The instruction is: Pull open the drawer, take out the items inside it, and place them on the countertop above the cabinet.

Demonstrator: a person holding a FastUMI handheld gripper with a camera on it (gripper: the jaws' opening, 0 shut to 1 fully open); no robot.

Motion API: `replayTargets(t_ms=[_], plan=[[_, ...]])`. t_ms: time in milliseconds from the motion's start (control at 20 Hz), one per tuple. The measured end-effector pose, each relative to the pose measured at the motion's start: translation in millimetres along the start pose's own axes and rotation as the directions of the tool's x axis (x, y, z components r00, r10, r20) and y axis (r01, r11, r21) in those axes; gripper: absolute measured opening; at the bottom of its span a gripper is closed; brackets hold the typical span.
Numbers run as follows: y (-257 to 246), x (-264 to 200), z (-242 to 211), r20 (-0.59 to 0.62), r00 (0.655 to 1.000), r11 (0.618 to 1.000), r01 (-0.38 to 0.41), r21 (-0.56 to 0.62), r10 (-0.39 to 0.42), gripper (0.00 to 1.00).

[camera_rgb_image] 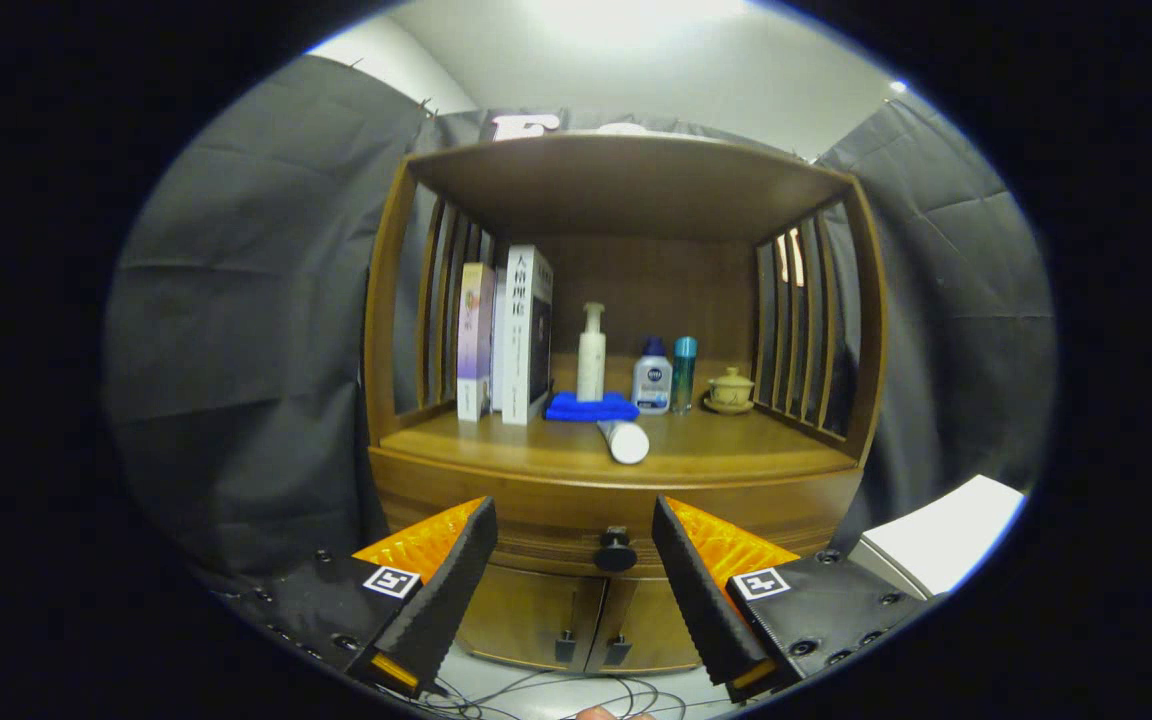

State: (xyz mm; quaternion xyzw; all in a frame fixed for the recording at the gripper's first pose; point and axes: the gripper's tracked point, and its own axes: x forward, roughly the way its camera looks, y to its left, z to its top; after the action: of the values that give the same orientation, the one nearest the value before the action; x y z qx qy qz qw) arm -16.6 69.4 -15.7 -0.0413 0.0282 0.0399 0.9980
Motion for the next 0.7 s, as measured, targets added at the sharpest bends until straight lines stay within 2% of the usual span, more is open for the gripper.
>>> replayTargets(t_ms=[400, 700], plan=[[-36.8, -73.2, 90.3, 0.133, 0.991, 1.000, -0.009, 0.029, 0.005, 0.97], [-85.1, -97.2, 110.2, 0.194, 0.979, 0.994, 0.040, 0.101, -0.059, 0.97]])
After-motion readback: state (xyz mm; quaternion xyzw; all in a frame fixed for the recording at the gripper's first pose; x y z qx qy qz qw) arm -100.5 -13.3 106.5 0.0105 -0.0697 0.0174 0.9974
